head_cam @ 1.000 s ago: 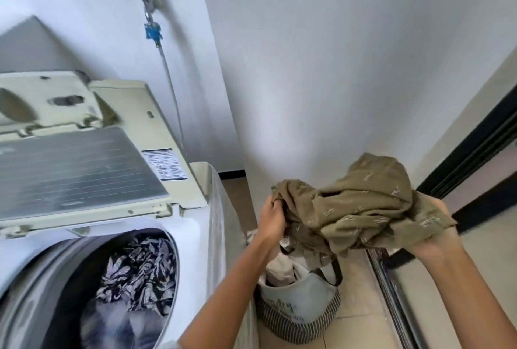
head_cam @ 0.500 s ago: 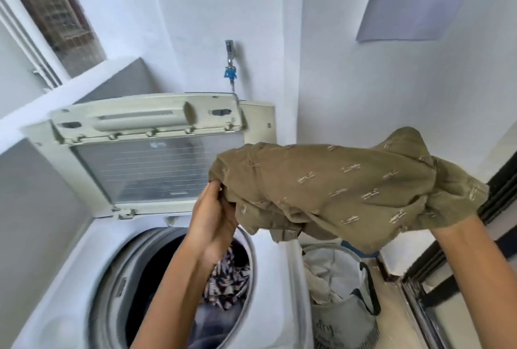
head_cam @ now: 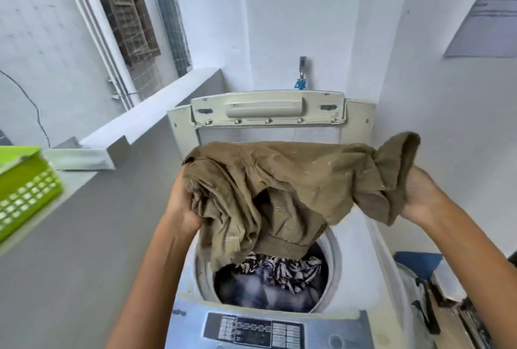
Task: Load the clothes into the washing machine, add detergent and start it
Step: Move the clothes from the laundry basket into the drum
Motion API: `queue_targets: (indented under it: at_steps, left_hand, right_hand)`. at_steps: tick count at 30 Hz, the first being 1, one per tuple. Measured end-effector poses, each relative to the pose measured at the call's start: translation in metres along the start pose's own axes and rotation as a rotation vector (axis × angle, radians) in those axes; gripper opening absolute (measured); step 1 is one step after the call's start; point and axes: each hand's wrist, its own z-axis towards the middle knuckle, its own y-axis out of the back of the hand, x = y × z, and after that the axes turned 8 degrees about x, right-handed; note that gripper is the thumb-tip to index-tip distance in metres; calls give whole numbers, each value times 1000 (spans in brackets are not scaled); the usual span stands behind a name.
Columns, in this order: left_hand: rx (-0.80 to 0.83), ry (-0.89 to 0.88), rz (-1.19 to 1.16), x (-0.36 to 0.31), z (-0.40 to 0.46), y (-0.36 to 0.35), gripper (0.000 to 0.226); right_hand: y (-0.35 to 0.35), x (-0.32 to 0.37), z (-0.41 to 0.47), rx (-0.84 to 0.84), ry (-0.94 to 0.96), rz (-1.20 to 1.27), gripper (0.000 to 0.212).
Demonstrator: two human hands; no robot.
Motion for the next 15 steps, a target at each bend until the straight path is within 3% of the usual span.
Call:
queue_targets:
  at_steps: [3, 6, 10, 15]
  left_hand:
    - [128, 62, -108, -24, 1, 17, 52]
    - [151, 116, -200, -33, 2, 27, 62]
    - [203, 144, -220, -46, -4, 18, 45]
    - [247, 187, -250, -59, -3, -20, 36]
  right_hand:
    - [-7, -12, 4, -43, 2, -199, 25]
    - [-16, -17, 4, -120, 57, -531, 11]
    - [-33, -24, 7, -165, -49, -733, 30]
    - [-58, -56, 0, 76, -168, -1288, 60]
